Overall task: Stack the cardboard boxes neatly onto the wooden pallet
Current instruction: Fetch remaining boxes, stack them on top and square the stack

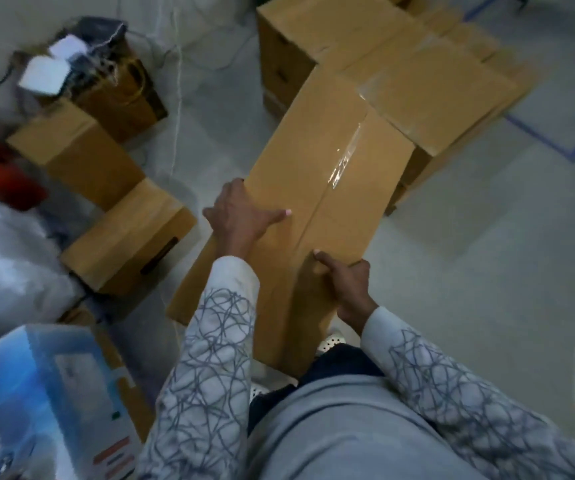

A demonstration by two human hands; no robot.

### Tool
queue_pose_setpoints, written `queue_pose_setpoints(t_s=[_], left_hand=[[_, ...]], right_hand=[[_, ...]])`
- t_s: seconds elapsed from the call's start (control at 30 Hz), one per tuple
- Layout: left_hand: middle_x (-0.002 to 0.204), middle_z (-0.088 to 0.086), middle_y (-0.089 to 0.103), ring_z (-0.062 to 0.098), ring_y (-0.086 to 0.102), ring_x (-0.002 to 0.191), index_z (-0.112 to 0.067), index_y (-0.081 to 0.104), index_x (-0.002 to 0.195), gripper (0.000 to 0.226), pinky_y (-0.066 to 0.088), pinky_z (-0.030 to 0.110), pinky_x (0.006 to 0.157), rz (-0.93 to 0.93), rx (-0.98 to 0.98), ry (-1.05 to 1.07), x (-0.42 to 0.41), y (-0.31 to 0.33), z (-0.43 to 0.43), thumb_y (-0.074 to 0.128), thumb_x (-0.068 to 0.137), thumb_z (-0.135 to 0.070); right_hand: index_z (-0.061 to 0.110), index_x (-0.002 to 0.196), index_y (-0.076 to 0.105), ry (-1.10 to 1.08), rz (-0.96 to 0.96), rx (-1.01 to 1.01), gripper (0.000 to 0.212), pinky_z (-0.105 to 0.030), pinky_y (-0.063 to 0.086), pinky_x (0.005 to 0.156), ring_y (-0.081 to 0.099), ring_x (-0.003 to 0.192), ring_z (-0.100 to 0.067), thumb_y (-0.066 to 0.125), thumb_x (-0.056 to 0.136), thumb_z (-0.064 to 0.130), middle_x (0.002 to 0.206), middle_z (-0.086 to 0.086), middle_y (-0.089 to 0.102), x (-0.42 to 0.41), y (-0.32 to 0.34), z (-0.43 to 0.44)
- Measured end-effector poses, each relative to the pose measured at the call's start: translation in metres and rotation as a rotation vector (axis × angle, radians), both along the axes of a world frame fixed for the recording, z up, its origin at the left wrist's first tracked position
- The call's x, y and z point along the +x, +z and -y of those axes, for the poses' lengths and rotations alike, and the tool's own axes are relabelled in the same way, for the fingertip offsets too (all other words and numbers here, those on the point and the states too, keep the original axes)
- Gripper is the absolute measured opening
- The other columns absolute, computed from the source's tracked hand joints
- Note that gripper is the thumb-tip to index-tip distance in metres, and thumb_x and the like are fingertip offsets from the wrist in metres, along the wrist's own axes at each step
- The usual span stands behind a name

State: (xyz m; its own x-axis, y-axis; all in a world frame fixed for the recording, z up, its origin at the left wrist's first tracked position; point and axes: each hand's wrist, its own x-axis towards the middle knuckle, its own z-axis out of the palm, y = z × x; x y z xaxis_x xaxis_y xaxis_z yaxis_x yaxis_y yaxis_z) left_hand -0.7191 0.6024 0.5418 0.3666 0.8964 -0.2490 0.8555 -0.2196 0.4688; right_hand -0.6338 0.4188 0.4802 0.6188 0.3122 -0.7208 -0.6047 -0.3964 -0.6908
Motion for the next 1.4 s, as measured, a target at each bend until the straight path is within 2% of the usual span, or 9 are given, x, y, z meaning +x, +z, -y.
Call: queue_pose_setpoints(t_s=[0.17, 0.3, 0.4, 0.57, 0.73, 0.9, 1.1, 1.3, 1.4], left_hand=[[0.146, 0.009, 0.052, 0.033, 0.050, 0.134, -0.019, 0.046, 0.143, 0.100, 0.033, 0.054, 0.111, -0.126, 0.094, -0.283, 0.140, 0.043, -0.002, 0.083, 0.065, -0.071], [0.145, 0.011, 0.055, 0.036, 0.050, 0.135, -0.016, 0.047, 0.143, 0.104, 0.030, 0.056, 0.112, -0.245, 0.100, -0.476, 0.244, 0.059, 0.020, 0.089, 0.061, -0.064], [0.141, 0.010, 0.058, 0.032, 0.052, 0.133, -0.016, 0.049, 0.139, 0.100, 0.027, 0.053, 0.118, -0.300, 0.156, -0.638, 0.320, 0.052, 0.049, 0.089, 0.061, -0.064], [0.135, 0.008, 0.063, 0.030, 0.054, 0.131, -0.017, 0.054, 0.135, 0.096, 0.023, 0.049, 0.117, -0.286, 0.227, -0.864, 0.451, 0.019, 0.082, 0.084, 0.062, -0.072], [0.136, 0.010, 0.062, 0.032, 0.054, 0.130, -0.016, 0.054, 0.135, 0.100, 0.023, 0.049, 0.115, -0.250, 0.220, -1.042, 0.593, 0.001, 0.089, 0.080, 0.061, -0.077], [0.131, 0.007, 0.065, 0.030, 0.059, 0.124, -0.019, 0.055, 0.131, 0.096, 0.031, 0.047, 0.110, -0.165, 0.209, -1.221, 0.714, 0.012, 0.116, 0.081, 0.060, -0.077], [0.126, 0.003, 0.068, 0.030, 0.061, 0.119, -0.021, 0.061, 0.124, 0.096, 0.033, 0.046, 0.105, -0.039, 0.139, -1.353, 0.848, -0.012, 0.165, 0.079, 0.053, -0.083], [0.120, 0.004, 0.070, 0.031, 0.062, 0.116, -0.021, 0.062, 0.118, 0.090, 0.037, 0.044, 0.105, 0.008, 0.110, -1.405, 1.001, -0.030, 0.229, 0.080, 0.054, -0.082], [0.123, 0.006, 0.068, 0.031, 0.061, 0.118, -0.018, 0.061, 0.121, 0.091, 0.040, 0.044, 0.104, 0.005, 0.106, -1.379, 1.090, -0.018, 0.261, 0.081, 0.057, -0.080]], right_hand=[[0.022, 0.132, 0.030, -0.189, -0.147, 0.035, 0.099, -0.058, 0.052, 0.099, 0.056, 0.119, -0.032, 0.095, 0.063, 0.050, 0.131, -0.005, 0.054, 0.088, 0.025, 0.020], [0.025, 0.152, 0.013, -0.322, -0.280, 0.022, 0.120, -0.052, 0.056, 0.079, 0.056, 0.114, -0.036, 0.094, 0.066, 0.050, 0.136, -0.013, 0.051, 0.138, 0.034, 0.044], [0.022, 0.153, 0.016, -0.458, -0.340, 0.013, 0.118, -0.046, 0.058, 0.066, 0.059, 0.099, -0.032, 0.093, 0.068, 0.049, 0.118, -0.010, 0.053, 0.175, 0.034, 0.059], [0.019, 0.152, 0.024, -0.698, -0.372, -0.036, 0.110, -0.060, 0.061, 0.081, 0.057, 0.115, -0.043, 0.089, 0.071, 0.055, 0.134, -0.016, 0.052, 0.260, 0.026, 0.068], [0.016, 0.154, 0.026, -0.888, -0.329, -0.015, 0.095, -0.046, 0.059, 0.048, 0.057, 0.110, -0.044, 0.082, 0.084, 0.048, 0.134, -0.016, 0.050, 0.373, 0.032, 0.066], [0.016, 0.150, 0.026, -1.068, -0.312, 0.019, 0.080, -0.045, 0.058, 0.054, 0.057, 0.096, -0.035, 0.074, 0.092, 0.041, 0.104, -0.006, 0.048, 0.462, 0.047, 0.073], [0.017, 0.143, 0.020, -1.255, -0.292, -0.030, 0.076, -0.037, 0.046, 0.058, 0.051, 0.112, -0.032, 0.072, 0.093, 0.040, 0.131, -0.009, 0.045, 0.577, 0.029, 0.107], [0.019, 0.141, 0.019, -1.305, -0.267, -0.044, 0.079, -0.039, 0.048, 0.070, 0.052, 0.115, -0.032, 0.074, 0.090, 0.042, 0.136, -0.012, 0.048, 0.732, -0.002, 0.163], [0.020, 0.143, 0.019, -1.283, -0.255, -0.048, 0.085, -0.051, 0.057, 0.086, 0.054, 0.117, -0.037, 0.075, 0.085, 0.047, 0.137, -0.013, 0.047, 0.829, 0.003, 0.202]])
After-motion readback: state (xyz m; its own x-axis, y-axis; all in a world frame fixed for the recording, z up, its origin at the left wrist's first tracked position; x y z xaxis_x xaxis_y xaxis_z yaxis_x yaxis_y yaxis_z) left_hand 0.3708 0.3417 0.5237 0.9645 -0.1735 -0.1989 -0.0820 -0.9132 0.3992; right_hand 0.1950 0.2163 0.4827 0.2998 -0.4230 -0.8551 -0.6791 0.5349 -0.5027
